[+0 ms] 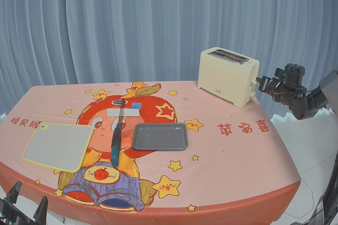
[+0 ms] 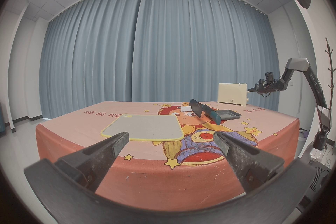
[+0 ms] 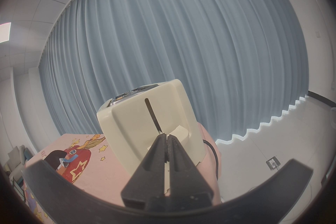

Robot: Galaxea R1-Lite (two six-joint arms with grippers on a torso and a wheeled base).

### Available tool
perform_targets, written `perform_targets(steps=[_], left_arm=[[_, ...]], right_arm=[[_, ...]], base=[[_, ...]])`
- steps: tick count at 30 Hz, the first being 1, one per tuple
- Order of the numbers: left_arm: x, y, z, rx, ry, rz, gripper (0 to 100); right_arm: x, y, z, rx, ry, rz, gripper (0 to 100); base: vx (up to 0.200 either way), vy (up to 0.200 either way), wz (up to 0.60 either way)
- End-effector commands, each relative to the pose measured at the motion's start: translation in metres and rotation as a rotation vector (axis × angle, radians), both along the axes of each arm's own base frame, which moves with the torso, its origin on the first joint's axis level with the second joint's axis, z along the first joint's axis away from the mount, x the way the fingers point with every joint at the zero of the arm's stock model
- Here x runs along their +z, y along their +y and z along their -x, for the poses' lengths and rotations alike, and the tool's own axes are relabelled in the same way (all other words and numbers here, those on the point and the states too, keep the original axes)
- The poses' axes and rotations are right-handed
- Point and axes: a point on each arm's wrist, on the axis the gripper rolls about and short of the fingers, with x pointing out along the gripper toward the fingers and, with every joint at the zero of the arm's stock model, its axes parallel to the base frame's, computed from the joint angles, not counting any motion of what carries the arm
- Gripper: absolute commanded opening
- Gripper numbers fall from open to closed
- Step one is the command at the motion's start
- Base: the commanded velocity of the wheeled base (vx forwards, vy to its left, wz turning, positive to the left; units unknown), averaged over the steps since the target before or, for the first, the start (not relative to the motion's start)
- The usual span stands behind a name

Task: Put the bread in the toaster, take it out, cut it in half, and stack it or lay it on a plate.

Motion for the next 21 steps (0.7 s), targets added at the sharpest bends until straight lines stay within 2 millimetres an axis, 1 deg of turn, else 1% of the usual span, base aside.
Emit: perform_targets(steps=[1,5,21], left_arm=[[-0.0049,-0.0001,-0.0009,0.000,0.016,-0.001,100],[-0.0050,-0.0001,-0.0009,0.000,0.018,-0.001,100],[-0.0049,-0.0001,-0.0009,0.000,0.016,-0.001,100]], right_arm=[[-0.0059,0.0005,-0.0013,0.003,0.014,0.007,0],[-0.0119,0.0005,-0.0027,0.003,0.028,0.009,0],[-0.0132,0.0012,-0.0030,0.005,0.031,0.009,0]], base=[[0.000,0.000,0.00],[0.000,0.000,0.00],[0.000,0.000,0.00]])
